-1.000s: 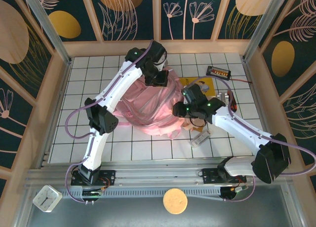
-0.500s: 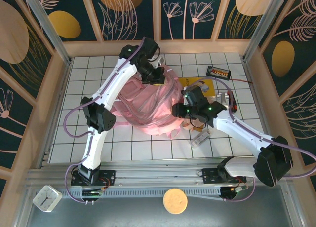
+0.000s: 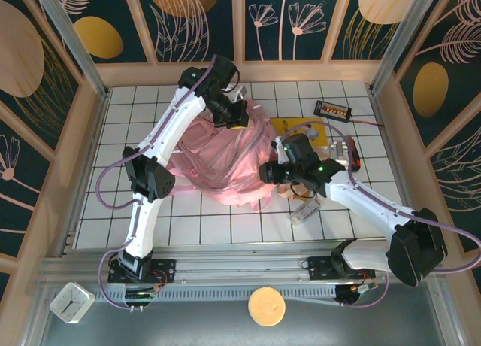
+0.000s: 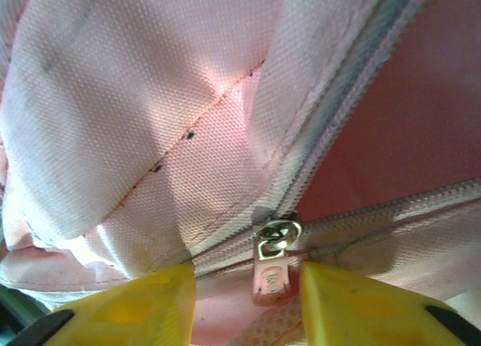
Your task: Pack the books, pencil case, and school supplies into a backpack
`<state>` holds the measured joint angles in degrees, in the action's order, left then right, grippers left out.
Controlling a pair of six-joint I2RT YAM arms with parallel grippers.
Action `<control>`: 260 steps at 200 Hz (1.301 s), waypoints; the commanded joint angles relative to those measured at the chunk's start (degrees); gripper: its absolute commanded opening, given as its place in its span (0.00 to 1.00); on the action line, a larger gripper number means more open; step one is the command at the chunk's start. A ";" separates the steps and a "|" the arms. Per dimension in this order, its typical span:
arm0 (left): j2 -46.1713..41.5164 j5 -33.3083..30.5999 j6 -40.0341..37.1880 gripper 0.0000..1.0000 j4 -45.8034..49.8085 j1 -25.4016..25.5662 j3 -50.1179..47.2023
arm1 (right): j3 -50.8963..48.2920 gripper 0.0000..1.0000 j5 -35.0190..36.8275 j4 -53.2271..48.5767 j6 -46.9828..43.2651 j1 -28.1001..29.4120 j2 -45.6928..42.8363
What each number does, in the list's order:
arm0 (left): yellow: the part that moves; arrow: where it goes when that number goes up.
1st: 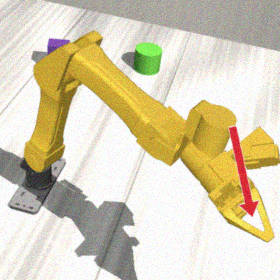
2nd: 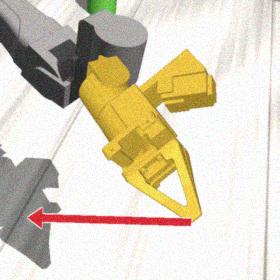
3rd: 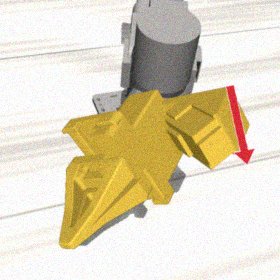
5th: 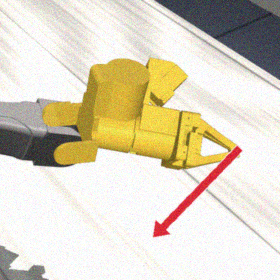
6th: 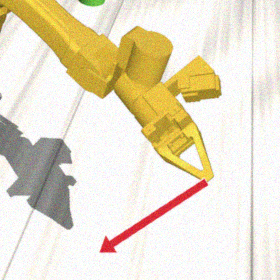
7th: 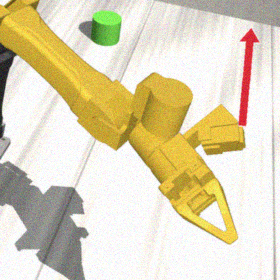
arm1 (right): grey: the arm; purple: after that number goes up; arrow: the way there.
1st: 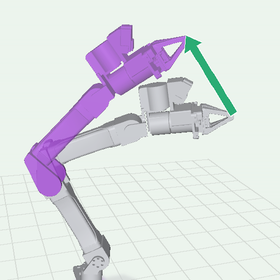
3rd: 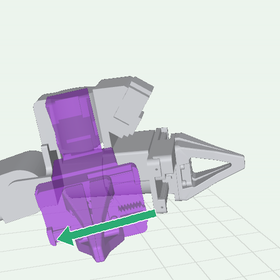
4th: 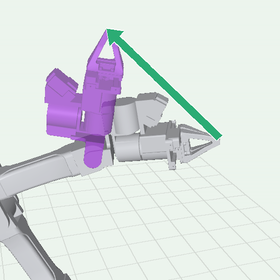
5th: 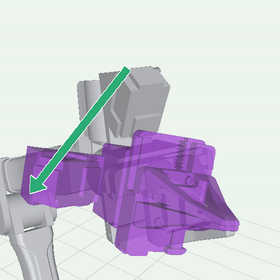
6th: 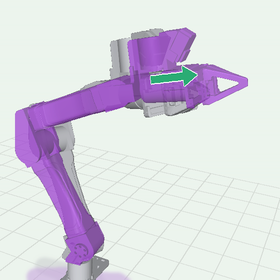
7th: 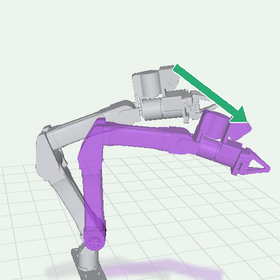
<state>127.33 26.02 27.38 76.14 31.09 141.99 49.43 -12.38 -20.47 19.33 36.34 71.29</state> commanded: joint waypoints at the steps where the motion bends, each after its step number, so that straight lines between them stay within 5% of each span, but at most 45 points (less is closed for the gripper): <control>1: -4.10 3.93 2.54 0.00 -2.66 -1.19 3.20 | -2.12 0.36 -1.25 -2.47 -2.83 -0.98 0.14; 58: -4.37 4.67 3.47 0.00 -2.97 -1.22 3.16 | -2.75 0.28 0.41 0.53 -2.68 -1.04 2.25; 97: -4.81 6.12 5.57 0.00 -5.18 -1.21 2.78 | -2.35 0.00 1.87 0.90 -0.80 -0.82 1.20; 136: -7.93 4.72 7.90 0.00 -11.23 -1.23 -4.94 | 0.16 0.00 -1.88 -0.59 3.40 -1.13 -2.96; 190: -10.17 -0.96 13.56 0.00 -21.55 -0.51 -11.93 | 5.09 0.00 -21.09 -0.13 14.23 -1.47 0.59; 260: -7.88 -3.59 21.03 0.00 -33.23 0.52 -13.38 | 7.31 0.00 -27.16 5.66 29.55 2.86 4.34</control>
<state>119.87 21.80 43.90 55.59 30.92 127.04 54.39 -33.21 -19.49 40.93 35.35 74.30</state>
